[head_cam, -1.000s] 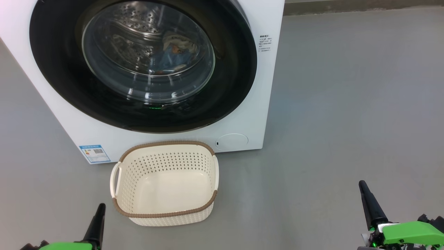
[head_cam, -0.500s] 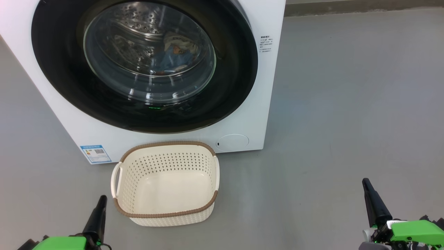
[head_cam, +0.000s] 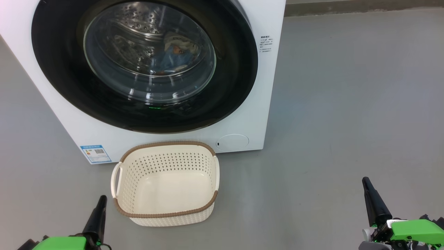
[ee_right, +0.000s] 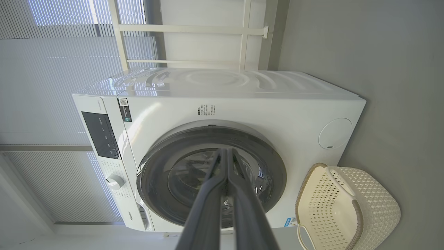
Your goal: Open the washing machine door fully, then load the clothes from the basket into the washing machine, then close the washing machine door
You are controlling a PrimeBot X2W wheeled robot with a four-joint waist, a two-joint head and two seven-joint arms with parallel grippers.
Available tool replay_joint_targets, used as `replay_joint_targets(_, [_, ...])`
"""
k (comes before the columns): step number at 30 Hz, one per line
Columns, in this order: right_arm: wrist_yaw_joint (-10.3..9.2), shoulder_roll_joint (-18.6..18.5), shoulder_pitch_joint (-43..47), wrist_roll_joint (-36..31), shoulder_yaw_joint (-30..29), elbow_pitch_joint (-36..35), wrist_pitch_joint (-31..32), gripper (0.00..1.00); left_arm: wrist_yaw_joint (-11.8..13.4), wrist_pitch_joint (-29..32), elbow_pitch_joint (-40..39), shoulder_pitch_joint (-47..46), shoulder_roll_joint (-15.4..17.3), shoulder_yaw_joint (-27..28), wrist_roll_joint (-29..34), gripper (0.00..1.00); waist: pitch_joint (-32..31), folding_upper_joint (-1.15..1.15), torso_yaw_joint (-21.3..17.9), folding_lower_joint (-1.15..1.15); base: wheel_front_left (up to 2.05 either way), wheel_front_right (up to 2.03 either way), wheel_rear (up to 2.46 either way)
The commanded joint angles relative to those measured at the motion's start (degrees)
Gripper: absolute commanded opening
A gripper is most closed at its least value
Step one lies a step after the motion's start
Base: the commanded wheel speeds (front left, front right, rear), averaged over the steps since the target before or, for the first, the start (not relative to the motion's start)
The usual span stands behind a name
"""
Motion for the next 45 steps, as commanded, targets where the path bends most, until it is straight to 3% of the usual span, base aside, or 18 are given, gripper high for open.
replay_joint_targets(1, [0.09,-0.1,-2.2,0.0,1.0,-1.5,0.5,0.0,-0.6,0.4,-1.1,-2.4,1.5,2.0,-0.5,0.0,0.0,0.0,0.0,0.0,0.0,0.0,0.0])
replay_joint_targets(45, [0.09,0.3,-2.3,-0.4,0.5,-1.4,0.9,0.0,-0.6,0.4,-1.1,-2.3,1.5,2.0,-0.5,0.0,0.0,0.0,0.0,0.0,0.0,0.0,0.0])
